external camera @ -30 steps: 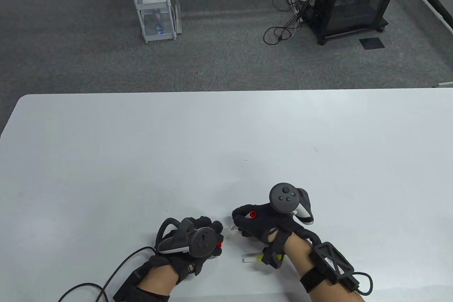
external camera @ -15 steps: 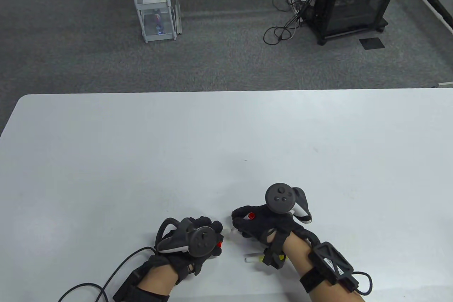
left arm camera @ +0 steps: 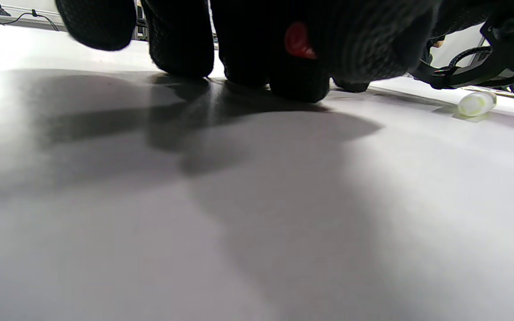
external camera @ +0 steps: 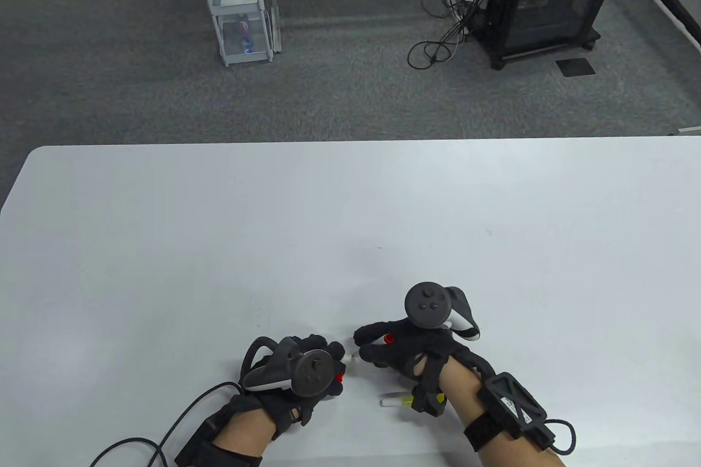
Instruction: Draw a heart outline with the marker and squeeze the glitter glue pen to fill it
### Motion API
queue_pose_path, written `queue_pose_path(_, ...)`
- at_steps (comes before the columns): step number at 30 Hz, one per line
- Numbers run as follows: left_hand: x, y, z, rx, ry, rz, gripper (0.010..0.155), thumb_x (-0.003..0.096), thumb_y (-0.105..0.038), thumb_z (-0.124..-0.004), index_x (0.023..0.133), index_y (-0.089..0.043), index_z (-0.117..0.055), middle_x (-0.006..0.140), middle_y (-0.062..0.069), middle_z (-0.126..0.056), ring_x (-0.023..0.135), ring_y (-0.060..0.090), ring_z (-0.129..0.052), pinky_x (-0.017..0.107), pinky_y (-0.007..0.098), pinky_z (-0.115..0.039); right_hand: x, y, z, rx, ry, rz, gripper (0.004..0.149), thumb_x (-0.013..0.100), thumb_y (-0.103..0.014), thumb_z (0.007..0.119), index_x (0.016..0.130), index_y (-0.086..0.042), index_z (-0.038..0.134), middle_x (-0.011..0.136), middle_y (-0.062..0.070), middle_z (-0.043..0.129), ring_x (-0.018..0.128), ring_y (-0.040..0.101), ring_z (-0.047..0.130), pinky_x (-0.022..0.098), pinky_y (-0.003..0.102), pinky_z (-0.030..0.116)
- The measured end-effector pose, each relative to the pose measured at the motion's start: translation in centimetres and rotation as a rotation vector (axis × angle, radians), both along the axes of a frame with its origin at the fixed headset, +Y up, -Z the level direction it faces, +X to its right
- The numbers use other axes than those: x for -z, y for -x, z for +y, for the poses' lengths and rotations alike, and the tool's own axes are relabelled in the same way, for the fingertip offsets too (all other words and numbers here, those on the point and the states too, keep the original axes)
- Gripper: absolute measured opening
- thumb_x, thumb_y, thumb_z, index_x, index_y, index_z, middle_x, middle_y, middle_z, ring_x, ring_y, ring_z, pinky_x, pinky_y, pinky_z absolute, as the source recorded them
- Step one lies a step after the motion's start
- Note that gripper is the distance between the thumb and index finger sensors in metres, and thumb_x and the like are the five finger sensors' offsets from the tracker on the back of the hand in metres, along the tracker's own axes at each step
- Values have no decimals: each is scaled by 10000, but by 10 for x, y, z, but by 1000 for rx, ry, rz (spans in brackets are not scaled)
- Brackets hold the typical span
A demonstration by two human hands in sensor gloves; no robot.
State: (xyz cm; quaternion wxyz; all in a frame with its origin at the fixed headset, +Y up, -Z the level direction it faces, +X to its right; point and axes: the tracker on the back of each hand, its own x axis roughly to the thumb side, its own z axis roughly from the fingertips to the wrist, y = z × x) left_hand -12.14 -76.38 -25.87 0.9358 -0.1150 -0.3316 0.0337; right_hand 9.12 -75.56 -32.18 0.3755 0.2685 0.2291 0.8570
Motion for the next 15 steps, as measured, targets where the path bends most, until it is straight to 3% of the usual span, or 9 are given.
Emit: queue_pose_path(15,0,0,-1,-6,8,7,469,498,-525,-749,895,-279,-796,1117,-45,-714,1035,302,-676,698,567,-607,0,0,0,-10,78,40,576,478,-484,803,913,-107,804,797,187,971,621,298,1025,563,506,757)
